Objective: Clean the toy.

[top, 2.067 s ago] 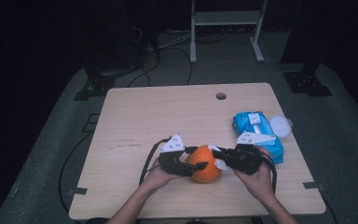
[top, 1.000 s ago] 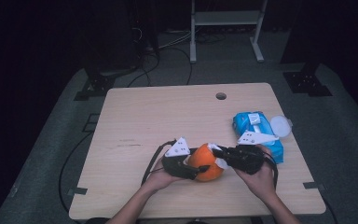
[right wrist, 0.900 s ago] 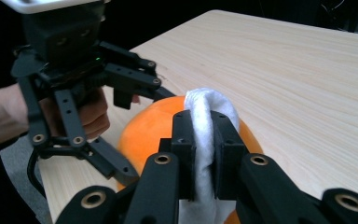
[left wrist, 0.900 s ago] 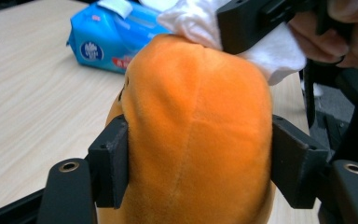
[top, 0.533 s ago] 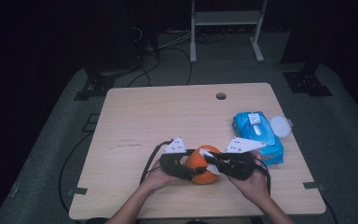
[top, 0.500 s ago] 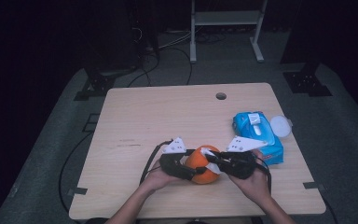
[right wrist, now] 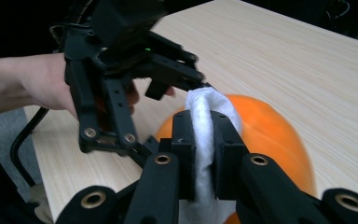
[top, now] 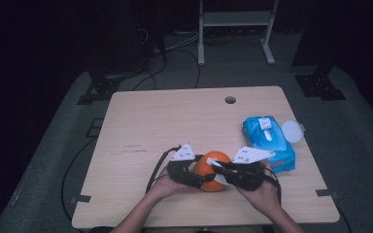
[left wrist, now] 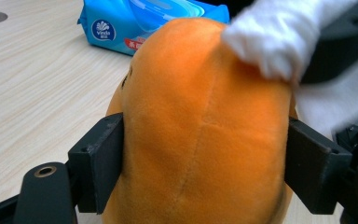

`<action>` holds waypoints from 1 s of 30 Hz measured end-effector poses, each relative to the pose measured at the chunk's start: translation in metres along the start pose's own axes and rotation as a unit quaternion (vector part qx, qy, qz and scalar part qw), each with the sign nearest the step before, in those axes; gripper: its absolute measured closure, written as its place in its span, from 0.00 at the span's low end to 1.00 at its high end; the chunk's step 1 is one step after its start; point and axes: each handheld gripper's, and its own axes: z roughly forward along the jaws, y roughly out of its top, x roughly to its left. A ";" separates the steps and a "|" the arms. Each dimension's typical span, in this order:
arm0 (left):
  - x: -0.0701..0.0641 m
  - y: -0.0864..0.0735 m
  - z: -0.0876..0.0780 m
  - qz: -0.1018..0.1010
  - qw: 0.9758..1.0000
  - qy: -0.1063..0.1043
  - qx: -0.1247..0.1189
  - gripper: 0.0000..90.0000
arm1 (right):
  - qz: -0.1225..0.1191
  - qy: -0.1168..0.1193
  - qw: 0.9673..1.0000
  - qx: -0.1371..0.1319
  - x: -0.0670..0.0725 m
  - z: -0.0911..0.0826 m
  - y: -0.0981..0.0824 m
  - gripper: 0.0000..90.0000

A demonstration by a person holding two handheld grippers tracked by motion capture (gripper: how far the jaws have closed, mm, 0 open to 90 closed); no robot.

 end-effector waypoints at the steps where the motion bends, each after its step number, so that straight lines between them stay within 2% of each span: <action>1: 0.000 0.000 0.000 0.000 1.000 0.001 -0.001 0.24 | -0.009 -0.006 1.000 0.001 0.001 0.002 0.001 0.90; 5: 0.001 -0.001 0.000 0.000 1.000 -0.001 -0.005 0.24 | 0.000 -0.021 1.000 -0.007 -0.012 -0.001 0.000 0.90; 8: 0.001 -0.001 -0.001 0.003 1.000 -0.001 -0.003 0.24 | 0.020 -0.035 0.999 -0.011 -0.028 -0.007 -0.005 0.90; 11: 0.001 -0.001 -0.001 0.005 1.000 -0.001 -0.005 0.23 | 0.036 -0.050 0.998 -0.005 -0.039 -0.012 -0.012 0.90; 14: 0.000 -0.001 0.001 0.010 1.000 0.001 -0.004 0.22 | 0.040 -0.047 0.998 -0.004 -0.036 -0.014 -0.014 0.90; 18: -0.002 0.000 0.003 0.010 1.000 0.004 -0.003 0.22 | 0.018 -0.030 0.999 -0.006 -0.019 -0.009 -0.007 0.90; 21: -0.006 -0.002 0.006 0.016 1.000 0.006 -0.007 0.22 | 0.004 -0.004 1.000 -0.004 -0.006 -0.002 -0.001 0.90; 23: -0.011 -0.002 0.009 0.024 1.000 0.010 -0.006 0.22 | -0.011 -0.007 1.000 0.000 -0.001 0.002 0.002 0.90; 25: -0.012 -0.001 0.009 0.026 1.000 0.011 -0.006 0.22 | -0.013 -0.011 1.000 0.000 -0.004 0.005 0.004 0.90; 30: -0.010 -0.001 0.007 0.024 1.000 0.006 -0.008 0.22 | 0.009 -0.032 0.999 -0.011 -0.025 -0.004 0.001 0.90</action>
